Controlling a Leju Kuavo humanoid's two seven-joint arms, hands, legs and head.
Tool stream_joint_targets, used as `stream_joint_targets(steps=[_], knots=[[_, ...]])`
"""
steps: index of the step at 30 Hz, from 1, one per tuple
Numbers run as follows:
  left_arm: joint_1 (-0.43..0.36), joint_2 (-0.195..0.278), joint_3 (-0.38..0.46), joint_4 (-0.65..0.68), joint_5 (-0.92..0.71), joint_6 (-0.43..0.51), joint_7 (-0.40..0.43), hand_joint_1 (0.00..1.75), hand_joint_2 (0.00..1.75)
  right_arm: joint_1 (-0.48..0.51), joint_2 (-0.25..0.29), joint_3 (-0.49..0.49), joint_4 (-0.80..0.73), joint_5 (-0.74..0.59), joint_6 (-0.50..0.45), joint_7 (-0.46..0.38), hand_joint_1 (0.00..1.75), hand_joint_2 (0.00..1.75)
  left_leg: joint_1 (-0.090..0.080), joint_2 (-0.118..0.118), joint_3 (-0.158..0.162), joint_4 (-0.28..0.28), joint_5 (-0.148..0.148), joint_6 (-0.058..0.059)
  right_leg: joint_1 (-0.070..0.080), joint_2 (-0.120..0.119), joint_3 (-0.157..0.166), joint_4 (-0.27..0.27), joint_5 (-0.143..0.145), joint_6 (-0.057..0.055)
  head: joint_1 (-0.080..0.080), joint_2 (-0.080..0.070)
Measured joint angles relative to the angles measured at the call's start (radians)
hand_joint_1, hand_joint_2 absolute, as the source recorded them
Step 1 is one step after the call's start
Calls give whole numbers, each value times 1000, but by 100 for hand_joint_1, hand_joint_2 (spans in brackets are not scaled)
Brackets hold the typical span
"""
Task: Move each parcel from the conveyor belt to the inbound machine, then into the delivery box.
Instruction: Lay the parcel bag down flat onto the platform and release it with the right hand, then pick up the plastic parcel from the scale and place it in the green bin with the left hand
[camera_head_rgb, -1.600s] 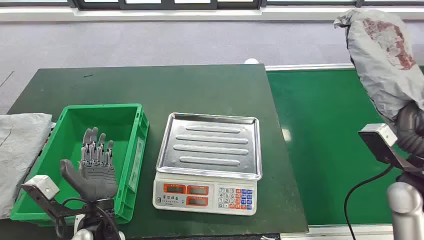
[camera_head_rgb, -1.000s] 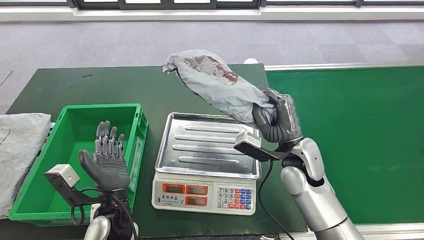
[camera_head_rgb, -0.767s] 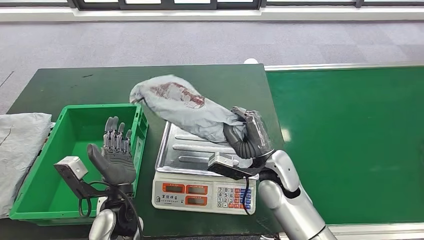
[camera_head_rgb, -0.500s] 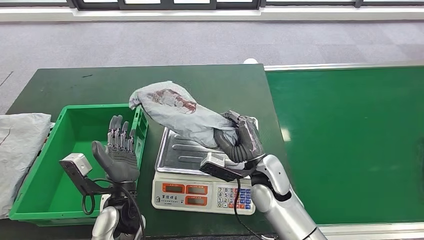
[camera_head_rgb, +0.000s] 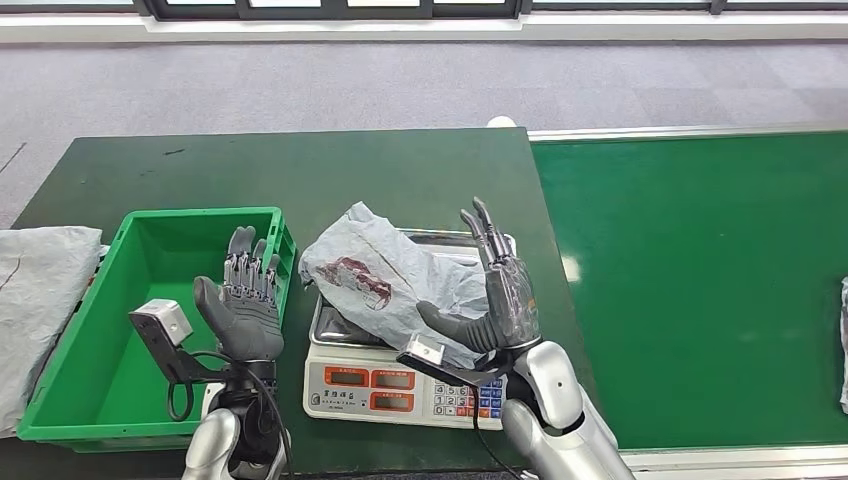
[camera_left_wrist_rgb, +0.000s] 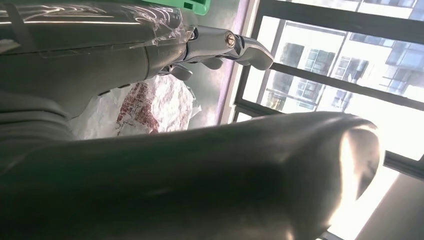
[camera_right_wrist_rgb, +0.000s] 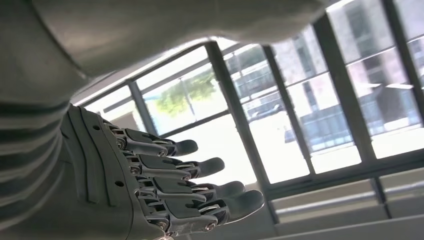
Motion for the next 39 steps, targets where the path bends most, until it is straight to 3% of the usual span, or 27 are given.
stream_joint_targets(steps=[7, 16, 18, 20, 22, 25, 27, 33, 39], knots=[[2, 3, 0, -1, -200, 158, 14, 0, 0, 161, -7, -38, -193, -50, -40, -44, 0, 0, 0, 0, -1, 0, 0, 0, 0, 0, 0, 0, 0, 0, 0, 0], [0, 4, -14, -1, -291, 214, 21, 0, 0, 244, -10, -56, -336, -81, -36, -90, 0, 0, 0, 1, 0, 0, 0, 0, 0, 0, -2, 0, 0, 0, 0, 0], [-8, 9, -26, 0, -412, 247, 30, 0, 0, 285, -14, -59, -408, -154, -42, -152, 0, 87, 0, -1, -1, 0, 0, 0, 0, -1, -2, 0, 0, 0, 0, 0], [-31, 24, -48, 2, -584, 232, 74, 0, 87, 334, -25, -60, -506, -272, -45, -239, 0, 175, 0, -2, -1, 0, 0, 0, -1, -2, -2, 0, 0, 0, 0, 0], [-67, 48, -79, 14, -736, 132, 147, 0, 175, 382, -35, -69, -607, -397, -47, -366, 0, 175, 0, -3, -1, 0, 0, 0, -1, -2, -1, 0, -1, 0, 0, 0], [-137, 79, -133, 72, -892, -17, 187, 0, 175, 441, -27, -112, -733, -574, -48, -577, 0, 175, -1, -1, -1, 0, -1, 0, -1, -1, -2, 0, -1, 0, 0, 0], [-192, 89, -170, 126, -964, -61, 181, 0, 175, 458, -22, -146, -781, -644, -48, -637, 0, 175, -1, 0, 0, 0, -1, 0, -1, -1, -2, 0, -1, 0, 0, 0], [-383, 93, -303, 329, -1084, -186, 191, 0, 175, 397, -23, -166, -822, -652, -44, -601, 0, 175, -1, 1, 0, 0, 3, 1, -1, 0, -2, 0, 4, 0, 0, 0], [-455, 89, -371, 439, -1097, -196, 195, 0, 175, 366, -23, -166, -830, -642, -44, -589, 0, 175, -1, 2, 0, 0, 4, 1, -1, 0, -1, 0, 5, 0, 0, 0]])
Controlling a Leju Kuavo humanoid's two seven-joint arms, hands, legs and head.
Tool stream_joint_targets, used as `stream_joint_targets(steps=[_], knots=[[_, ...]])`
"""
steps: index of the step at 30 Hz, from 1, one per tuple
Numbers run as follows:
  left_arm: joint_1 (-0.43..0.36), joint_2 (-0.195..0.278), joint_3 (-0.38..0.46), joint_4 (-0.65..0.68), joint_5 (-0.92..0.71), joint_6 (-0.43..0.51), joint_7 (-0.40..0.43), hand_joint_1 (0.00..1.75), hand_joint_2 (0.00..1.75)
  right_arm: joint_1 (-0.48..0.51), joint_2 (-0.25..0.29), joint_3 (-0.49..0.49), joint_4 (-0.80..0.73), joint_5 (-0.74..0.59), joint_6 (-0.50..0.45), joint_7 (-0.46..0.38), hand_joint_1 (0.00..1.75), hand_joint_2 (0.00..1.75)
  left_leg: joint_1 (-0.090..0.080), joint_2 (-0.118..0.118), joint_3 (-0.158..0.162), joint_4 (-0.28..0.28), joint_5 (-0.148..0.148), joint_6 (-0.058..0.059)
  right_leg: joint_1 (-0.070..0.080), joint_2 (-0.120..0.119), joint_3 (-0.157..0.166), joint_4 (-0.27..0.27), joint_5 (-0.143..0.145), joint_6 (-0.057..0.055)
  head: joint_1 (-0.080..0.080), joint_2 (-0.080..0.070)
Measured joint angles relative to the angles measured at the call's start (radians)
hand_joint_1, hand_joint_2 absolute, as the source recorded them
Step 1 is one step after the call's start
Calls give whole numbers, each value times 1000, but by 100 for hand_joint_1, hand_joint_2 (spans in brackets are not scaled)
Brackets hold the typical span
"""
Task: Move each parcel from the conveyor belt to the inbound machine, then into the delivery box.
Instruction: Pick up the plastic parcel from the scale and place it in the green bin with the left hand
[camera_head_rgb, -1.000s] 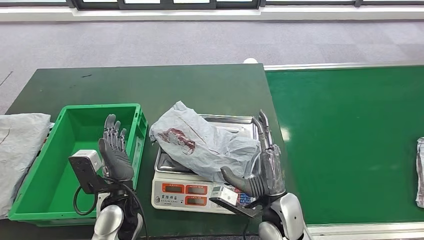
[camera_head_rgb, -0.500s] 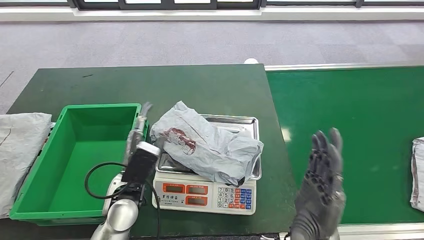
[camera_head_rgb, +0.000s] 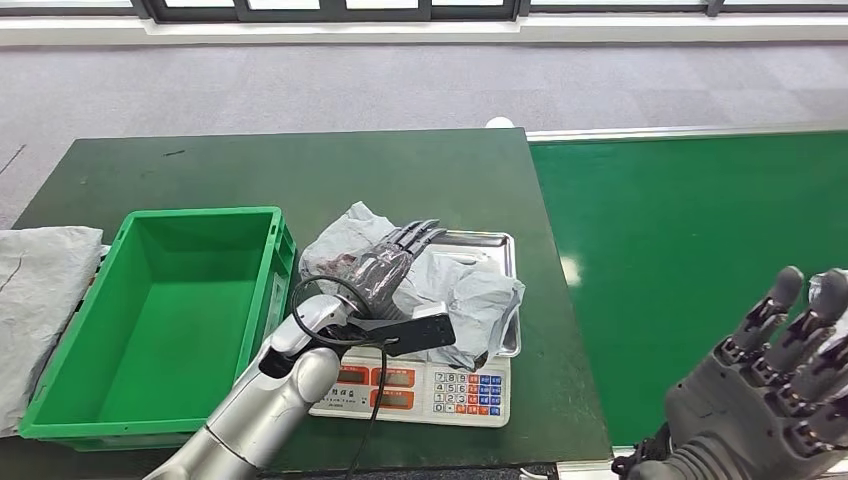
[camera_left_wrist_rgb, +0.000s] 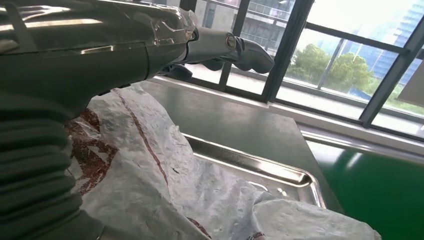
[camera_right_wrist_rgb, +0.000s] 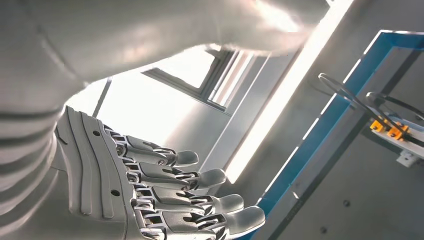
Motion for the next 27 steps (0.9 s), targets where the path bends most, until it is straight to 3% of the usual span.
stream_joint_targets(steps=[12, 17, 27], knots=[[-44, -10, -40, 71, -7, -34, -9, 0, 175, -29, 0, 0, -5, -3, 0, 22, 0, 175, 0, 0, 0, 0, 0, 0, 0, 0, -1, 0, 0, 0, 0, 0], [-99, -58, -99, 171, -12, -77, -27, 0, 175, -90, 1, 0, -8, 54, 2, 102, 0, 175, 0, -1, 0, 0, 1, 1, 0, 0, 0, 0, 1, 1, 0, 0], [-211, -143, -174, 405, 5, -155, -66, 0, 175, -159, 15, 0, -11, 78, 60, 163, 0, 175, -1, -2, 0, 0, 1, 2, 0, 0, 1, 0, 1, 2, 0, 0]])
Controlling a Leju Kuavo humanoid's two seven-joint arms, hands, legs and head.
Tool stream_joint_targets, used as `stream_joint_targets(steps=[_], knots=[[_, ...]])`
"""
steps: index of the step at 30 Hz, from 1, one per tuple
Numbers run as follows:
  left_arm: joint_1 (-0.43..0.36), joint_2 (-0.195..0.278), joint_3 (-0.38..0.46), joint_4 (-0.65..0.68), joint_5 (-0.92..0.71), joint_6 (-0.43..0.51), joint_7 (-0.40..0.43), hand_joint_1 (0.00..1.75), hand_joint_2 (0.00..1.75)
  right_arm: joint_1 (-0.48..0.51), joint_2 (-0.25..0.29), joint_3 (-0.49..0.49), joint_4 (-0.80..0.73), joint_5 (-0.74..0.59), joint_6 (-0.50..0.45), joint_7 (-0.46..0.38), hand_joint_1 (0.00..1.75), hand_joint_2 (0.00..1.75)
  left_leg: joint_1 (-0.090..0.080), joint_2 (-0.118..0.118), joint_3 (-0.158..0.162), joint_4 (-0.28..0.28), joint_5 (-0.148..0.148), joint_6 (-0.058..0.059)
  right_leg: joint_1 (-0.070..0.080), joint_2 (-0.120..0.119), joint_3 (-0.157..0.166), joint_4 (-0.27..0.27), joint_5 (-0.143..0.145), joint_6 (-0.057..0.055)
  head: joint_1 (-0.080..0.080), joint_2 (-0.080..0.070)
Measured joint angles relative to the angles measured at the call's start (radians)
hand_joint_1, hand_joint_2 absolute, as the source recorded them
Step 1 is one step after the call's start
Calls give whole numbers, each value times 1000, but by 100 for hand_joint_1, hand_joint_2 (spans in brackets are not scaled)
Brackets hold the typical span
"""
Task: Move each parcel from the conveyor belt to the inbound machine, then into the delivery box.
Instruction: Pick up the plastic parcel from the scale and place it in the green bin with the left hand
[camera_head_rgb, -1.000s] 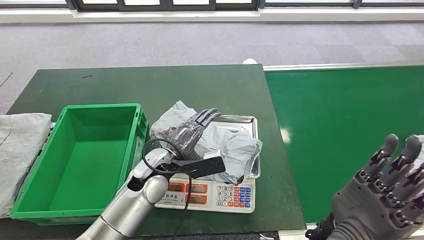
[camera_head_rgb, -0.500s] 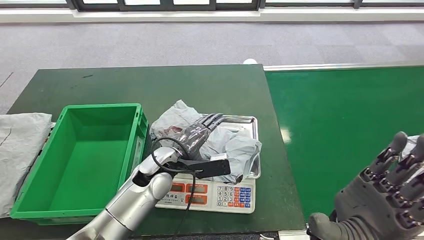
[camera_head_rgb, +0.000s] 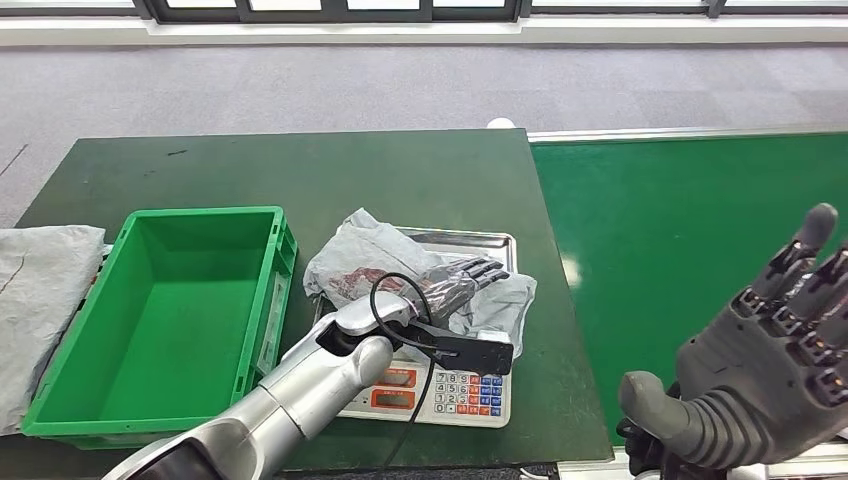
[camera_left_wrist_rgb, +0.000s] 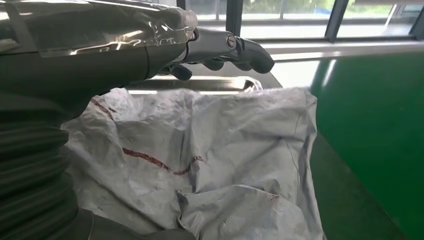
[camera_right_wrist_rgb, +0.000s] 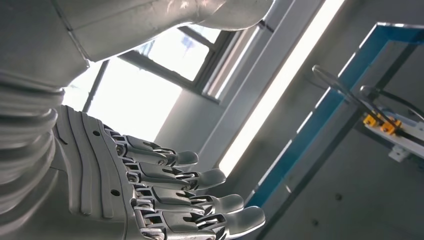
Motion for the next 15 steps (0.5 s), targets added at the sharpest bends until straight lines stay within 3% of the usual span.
stream_joint_targets(steps=[5, 9, 15], knots=[[-53, -22, -42, 123, 5, -110, -57, 2, 175, -28, 6, 0, 9, -27, 8, -13, 0, 175, 0, 0, 1, 0, 0, 0, 0, 0, 1, 0, 0, 0, 0, 0], [-69, -30, -81, 184, -2, -155, -83, 175, 175, -35, 5, 0, 28, -48, -15, -27, 0, 175, 0, 0, 1, 0, 0, 0, 0, 0, 1, 0, 0, 0, 0, 0], [-108, -38, -120, 228, -2, -187, -110, 175, 175, -40, 2, 3, 51, -61, -25, -28, 0, 175, 0, -1, 2, 0, 1, 1, 0, -1, 3, 0, 0, 0, 0, 0]])
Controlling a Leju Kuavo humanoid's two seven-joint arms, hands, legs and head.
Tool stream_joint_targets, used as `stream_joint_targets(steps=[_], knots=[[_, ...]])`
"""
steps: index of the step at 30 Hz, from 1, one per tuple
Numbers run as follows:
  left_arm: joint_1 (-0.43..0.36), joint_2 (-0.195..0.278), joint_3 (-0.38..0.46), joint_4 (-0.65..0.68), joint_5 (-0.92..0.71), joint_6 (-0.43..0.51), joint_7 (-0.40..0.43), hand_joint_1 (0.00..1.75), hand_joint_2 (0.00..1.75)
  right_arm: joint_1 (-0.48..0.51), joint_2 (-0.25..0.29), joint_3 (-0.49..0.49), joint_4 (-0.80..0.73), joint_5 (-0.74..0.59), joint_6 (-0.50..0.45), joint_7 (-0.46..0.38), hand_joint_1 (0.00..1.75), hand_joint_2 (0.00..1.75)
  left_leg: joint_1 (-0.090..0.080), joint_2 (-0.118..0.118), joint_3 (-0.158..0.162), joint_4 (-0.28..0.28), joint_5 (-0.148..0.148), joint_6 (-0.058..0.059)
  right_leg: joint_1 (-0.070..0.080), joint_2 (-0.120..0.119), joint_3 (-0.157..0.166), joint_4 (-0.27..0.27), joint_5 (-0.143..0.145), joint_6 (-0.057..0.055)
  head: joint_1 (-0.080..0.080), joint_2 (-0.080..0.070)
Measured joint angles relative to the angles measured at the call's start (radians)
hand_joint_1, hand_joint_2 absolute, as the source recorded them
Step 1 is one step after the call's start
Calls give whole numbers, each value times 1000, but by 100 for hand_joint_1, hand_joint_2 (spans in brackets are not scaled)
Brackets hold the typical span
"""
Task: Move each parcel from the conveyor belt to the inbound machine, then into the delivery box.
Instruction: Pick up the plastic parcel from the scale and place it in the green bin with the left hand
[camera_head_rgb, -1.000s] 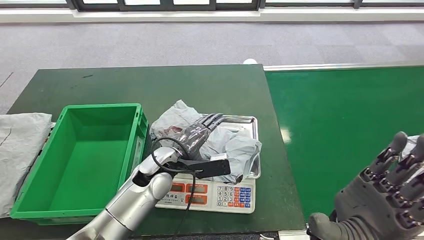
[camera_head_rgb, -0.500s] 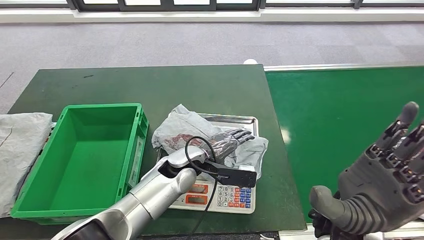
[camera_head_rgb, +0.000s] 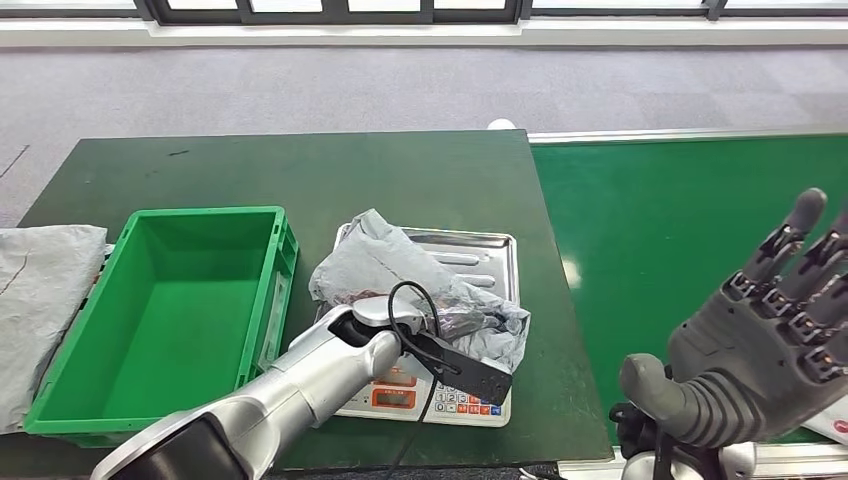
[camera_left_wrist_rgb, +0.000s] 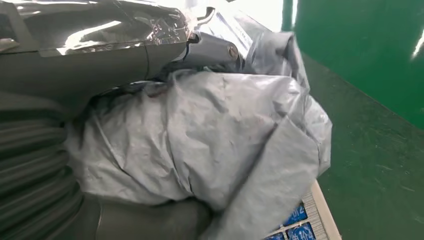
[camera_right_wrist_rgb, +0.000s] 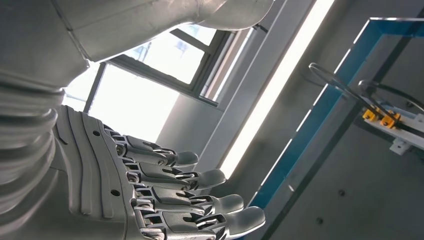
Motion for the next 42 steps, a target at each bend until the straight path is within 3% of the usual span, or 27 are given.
stream_joint_targets(steps=[7, 16, 23, 37, 42], knots=[[-25, -8, -23, 15, 0, 7, -2, 175, 175, -2, -1, 1, 14, 1, -14, -8, 0, 175, 0, 0, 2, 0, 0, 0, 0, 0, 2, 0, 0, 0, 0, 0], [-23, 6, -20, -2, 37, 134, 19, 175, 175, 3, -15, 1, 16, 1, -28, -14, 0, 175, 0, 0, 2, 0, 1, -1, 0, 0, 1, 0, 1, 0, 0, 0], [8, 61, 48, -132, 49, 231, 54, 175, 175, 28, -24, 1, 16, -8, -33, -22, 0, 175, 0, 0, 0, 0, 1, -1, 0, 0, -1, 0, 1, -1, 0, 0], [34, 93, 96, -222, 46, 246, 64, 175, 175, 38, -27, 1, 16, -9, -34, -32, 0, 175, 0, 0, -2, 0, 1, -1, 0, 0, -3, 0, 1, -1, 0, 0], [59, 107, 144, -294, 28, 362, 116, 175, 175, 58, -27, 1, 7, -10, -27, -34, 0, 175, 0, 0, -3, 0, 1, -1, 0, 0, -3, 0, 1, -1, 0, 0]])
